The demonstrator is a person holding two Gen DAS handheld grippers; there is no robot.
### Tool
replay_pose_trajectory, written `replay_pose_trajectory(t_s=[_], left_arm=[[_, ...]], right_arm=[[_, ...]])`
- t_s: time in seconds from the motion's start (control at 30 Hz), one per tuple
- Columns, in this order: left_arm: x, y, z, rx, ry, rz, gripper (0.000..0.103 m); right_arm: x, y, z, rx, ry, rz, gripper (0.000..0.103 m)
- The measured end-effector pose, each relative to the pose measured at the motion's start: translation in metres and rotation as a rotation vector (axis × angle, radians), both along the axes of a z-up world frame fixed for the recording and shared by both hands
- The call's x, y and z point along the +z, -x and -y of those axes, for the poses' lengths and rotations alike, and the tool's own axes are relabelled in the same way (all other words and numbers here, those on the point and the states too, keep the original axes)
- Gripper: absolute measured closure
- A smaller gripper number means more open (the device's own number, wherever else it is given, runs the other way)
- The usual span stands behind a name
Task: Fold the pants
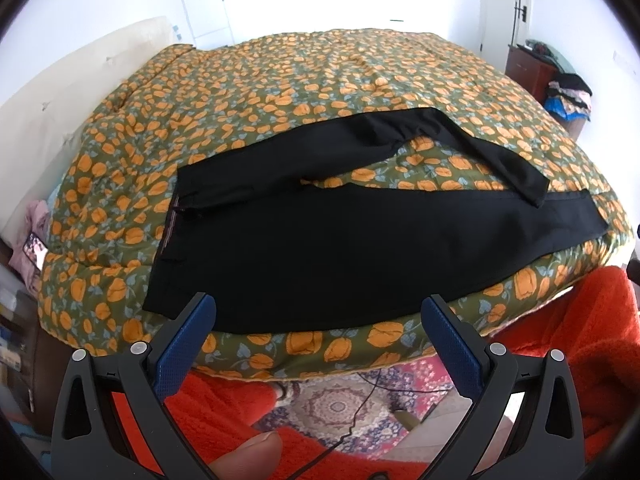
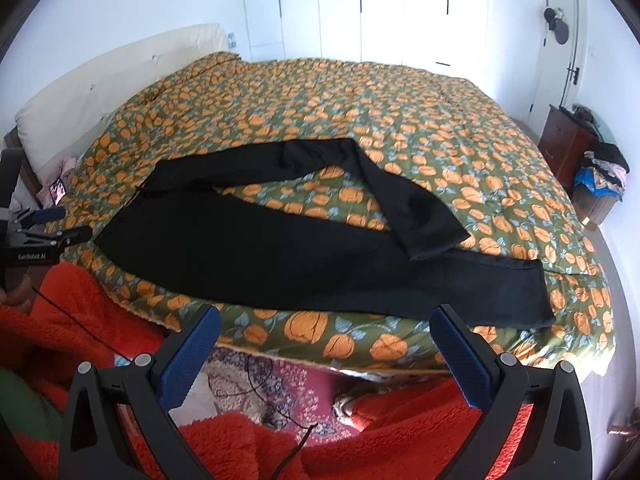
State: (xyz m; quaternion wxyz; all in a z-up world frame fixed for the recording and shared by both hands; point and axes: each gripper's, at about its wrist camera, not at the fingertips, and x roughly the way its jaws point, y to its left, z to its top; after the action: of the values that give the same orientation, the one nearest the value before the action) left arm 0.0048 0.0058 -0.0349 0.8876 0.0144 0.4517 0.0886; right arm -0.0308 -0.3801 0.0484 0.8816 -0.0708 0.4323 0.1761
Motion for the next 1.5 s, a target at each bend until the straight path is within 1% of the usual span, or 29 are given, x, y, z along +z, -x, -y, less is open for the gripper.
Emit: replay_pose_trajectory(t_s=[0.17,0.53,0.87,1.5], left_arm=[[0.000,-0.001,0.000,-0.002,-0.008,-0.001,0.001],[-0.001,-0.002,-0.001,-0.003,-0.022,-0.001,0.001],[0.002,0.000,-0.003,0.002,-0.007,0.015,0.001],[0.006,0.008,-0.004,-0.019,0.061,0.047,0.001]], right_arm=[[0.003,-0.001,0.003,-0.018,-0.034,-0.002,0.000],[0.003,-0.004,0.000,-0.017,-0.034,-0.017,0.000],[0.004,-0.004,0.000,-0.021,-0.033,-0.003,0.000],[0.006,0.000,0.000,-0.004,-0.023,0.007,0.000]])
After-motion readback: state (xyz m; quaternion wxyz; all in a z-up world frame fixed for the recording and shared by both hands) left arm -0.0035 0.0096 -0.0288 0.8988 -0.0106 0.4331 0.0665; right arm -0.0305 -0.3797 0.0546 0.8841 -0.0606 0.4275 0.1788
